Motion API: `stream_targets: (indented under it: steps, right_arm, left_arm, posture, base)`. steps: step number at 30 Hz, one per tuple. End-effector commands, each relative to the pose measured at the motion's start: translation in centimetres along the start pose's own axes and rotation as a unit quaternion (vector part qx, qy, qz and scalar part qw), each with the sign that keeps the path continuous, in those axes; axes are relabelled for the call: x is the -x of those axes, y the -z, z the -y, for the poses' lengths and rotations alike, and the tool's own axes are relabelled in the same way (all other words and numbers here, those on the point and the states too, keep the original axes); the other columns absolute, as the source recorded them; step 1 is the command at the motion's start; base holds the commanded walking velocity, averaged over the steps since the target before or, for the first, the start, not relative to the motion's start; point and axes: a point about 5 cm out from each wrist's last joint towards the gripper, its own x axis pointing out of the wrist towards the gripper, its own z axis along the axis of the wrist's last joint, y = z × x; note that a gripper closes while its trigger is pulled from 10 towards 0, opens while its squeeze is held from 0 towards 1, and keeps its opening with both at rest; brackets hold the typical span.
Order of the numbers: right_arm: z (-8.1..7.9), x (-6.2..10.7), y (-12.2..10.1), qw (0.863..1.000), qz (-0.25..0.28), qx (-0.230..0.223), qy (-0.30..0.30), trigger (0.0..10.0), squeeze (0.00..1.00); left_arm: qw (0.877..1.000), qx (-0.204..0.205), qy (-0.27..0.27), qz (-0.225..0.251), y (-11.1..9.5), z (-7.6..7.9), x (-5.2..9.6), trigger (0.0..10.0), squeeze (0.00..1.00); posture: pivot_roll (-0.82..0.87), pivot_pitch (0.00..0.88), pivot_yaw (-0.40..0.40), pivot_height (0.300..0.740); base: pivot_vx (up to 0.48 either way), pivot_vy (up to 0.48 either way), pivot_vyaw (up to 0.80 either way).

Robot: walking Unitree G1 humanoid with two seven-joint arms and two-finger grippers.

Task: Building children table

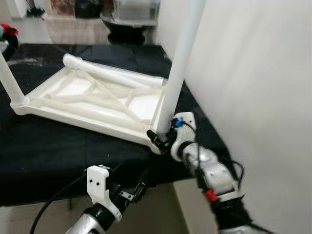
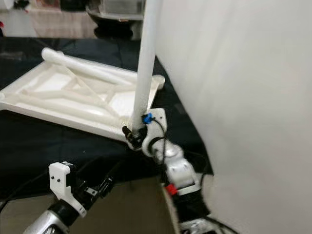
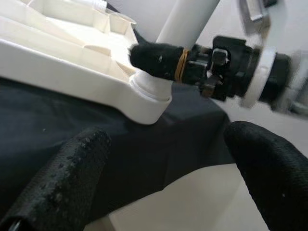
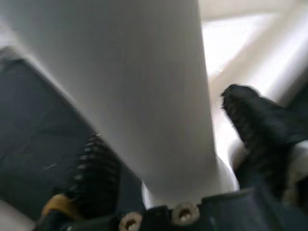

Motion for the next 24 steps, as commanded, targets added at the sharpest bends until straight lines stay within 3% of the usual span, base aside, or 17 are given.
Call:
stream_targets:
  steps: [1, 3, 7, 8, 11, 12, 14, 15, 19, 24]
  right_arm:
    - [1.1, 0.3, -1.8, 0.998, 0.048, 0.013, -0.038, 10.0, 1.0]
    - [3.0, 1.3, -3.7, 0.993, 0.077, 0.021, -0.084, 10.0, 1.0]
    - [4.0, 2.4, -5.4, 0.985, 0.095, 0.023, -0.143, 10.0, 1.0]
    - [5.4, 3.2, -6.8, 0.976, 0.093, 0.035, -0.193, 10.0, 0.0]
    - [5.9, 3.5, -7.3, 0.973, 0.091, 0.043, -0.209, 10.0, 0.0]
    - [6.4, 3.8, -8.1, 0.966, 0.099, 0.044, -0.236, 3.8, 0.0]
    - [6.8, 4.0, -8.6, 0.958, 0.107, 0.047, -0.26, 3.8, 0.0]
    - [7.2, 4.1, -9.3, 0.951, 0.115, 0.046, -0.282, 0.0, 0.0]
    - [7.7, 4.0, -10.8, 0.941, 0.135, 0.057, -0.306, 0.0, 0.0]
    - [8.0, 4.3, -11.4, 0.937, 0.143, 0.063, -0.312, 0.0, 0.0]
  left_arm:
    - [1.0, 0.0, 0.012, 0.002, -0.4, 0.7, 0.3, 10.0, 0.0]
    - [1.0, 0.003, 0.015, 0.003, -0.9, 1.3, 1.0, 10.0, 0.0]
    - [1.0, 0.005, 0.018, 0.003, -1.3, 1.9, 1.6, 10.0, 0.0]
    - [1.0, 0.006, 0.019, 0.002, -1.7, 2.5, 2.1, 10.0, 0.0]
    - [1.0, 0.006, 0.019, 0.002, -1.9, 2.7, 2.3, 10.0, 0.0]
    - [1.0, 0.007, 0.019, 0.001, -2.1, 2.9, 2.6, 10.0, 0.0]
    - [1.0, 0.007, 0.019, 0.0, -2.2, 3.0, 2.7, 10.0, 0.0]
    - [1.0, 0.008, 0.018, -0.001, -2.3, 3.2, 2.9, 10.0, 0.0]
    - [1.0, 0.009, 0.017, -0.005, -2.6, 3.6, 3.3, 10.0, 0.0]
    - [1.0, 0.008, 0.016, -0.007, -2.7, 3.7, 3.4, 10.0, 0.0]
  posture:
    - [0.03, 0.167, -0.11, 0.74]
    - [0.04, 0.201, -0.105, 0.74]
    - [0.06, 0.226, -0.101, 0.74]
    - [0.07, 0.258, -0.098, 0.74]
    - [0.08, 0.267, -0.098, 0.74]
    - [0.08, 0.281, -0.1, 0.74]
    - [0.08, 0.281, -0.1, 0.74]
    - [0.09, 0.295, -0.097, 0.74]
    - [0.1, 0.307, -0.094, 0.74]
    - [0.1, 0.314, -0.09, 0.74]
  base:
    - [0.0, 0.0, 0.0]
    - [0.0, 0.0, 0.0]
    - [0.0, 0.0, 0.0]
    - [0.0, 0.0, 0.0]
    - [0.0, 0.0, 0.0]
    - [0.0, 0.0, 0.0]
    - [0.0, 0.0, 0.0]
    - [0.0, 0.0, 0.0]
    - [0.0, 0.0, 0.0]
    - [0.0, 0.0, 0.0]
